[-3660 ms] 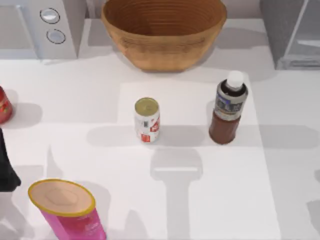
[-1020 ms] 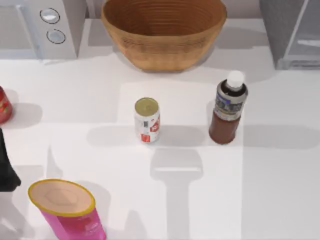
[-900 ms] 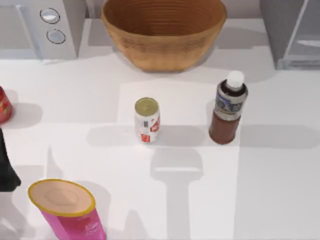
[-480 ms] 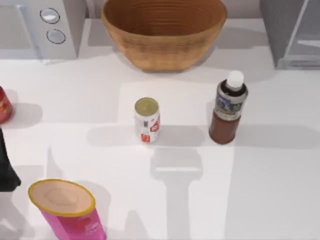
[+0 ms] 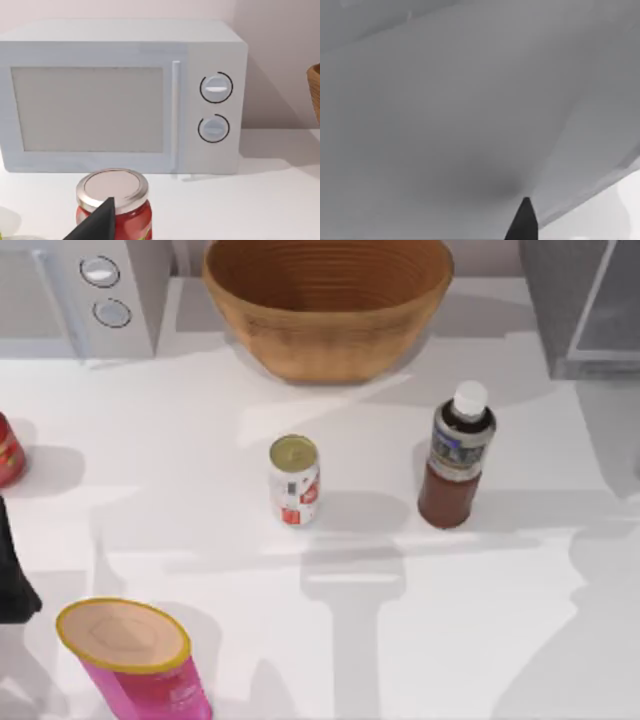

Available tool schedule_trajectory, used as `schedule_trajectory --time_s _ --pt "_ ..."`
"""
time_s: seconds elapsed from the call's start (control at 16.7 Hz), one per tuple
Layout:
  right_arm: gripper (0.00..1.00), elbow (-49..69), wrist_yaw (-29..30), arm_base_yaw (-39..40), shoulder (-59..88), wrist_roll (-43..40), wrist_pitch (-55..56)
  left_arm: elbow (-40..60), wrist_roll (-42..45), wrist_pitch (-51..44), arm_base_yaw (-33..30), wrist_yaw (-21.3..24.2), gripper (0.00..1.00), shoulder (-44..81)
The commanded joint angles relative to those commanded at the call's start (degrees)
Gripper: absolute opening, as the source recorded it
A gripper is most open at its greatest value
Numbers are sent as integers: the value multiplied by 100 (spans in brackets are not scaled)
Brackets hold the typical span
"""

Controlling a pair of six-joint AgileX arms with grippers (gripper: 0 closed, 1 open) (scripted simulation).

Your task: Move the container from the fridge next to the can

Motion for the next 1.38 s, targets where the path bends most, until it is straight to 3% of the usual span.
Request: schedule_trajectory --time_s 0.24,0.48,0.9,1.38 --pt "100 -525 1222 1560 -384 1039 598 0 0 0 0 0 100 0" --pt "100 -840 1910 2298 -631 1635 942 0 0 0 0 0 100 0" --pt "100 -784 1979 2227 -531 1636 922 0 0 0 0 0 100 0" --pt "100 1033 2003 2237 958 1649 547 0 0 0 0 0 100 0"
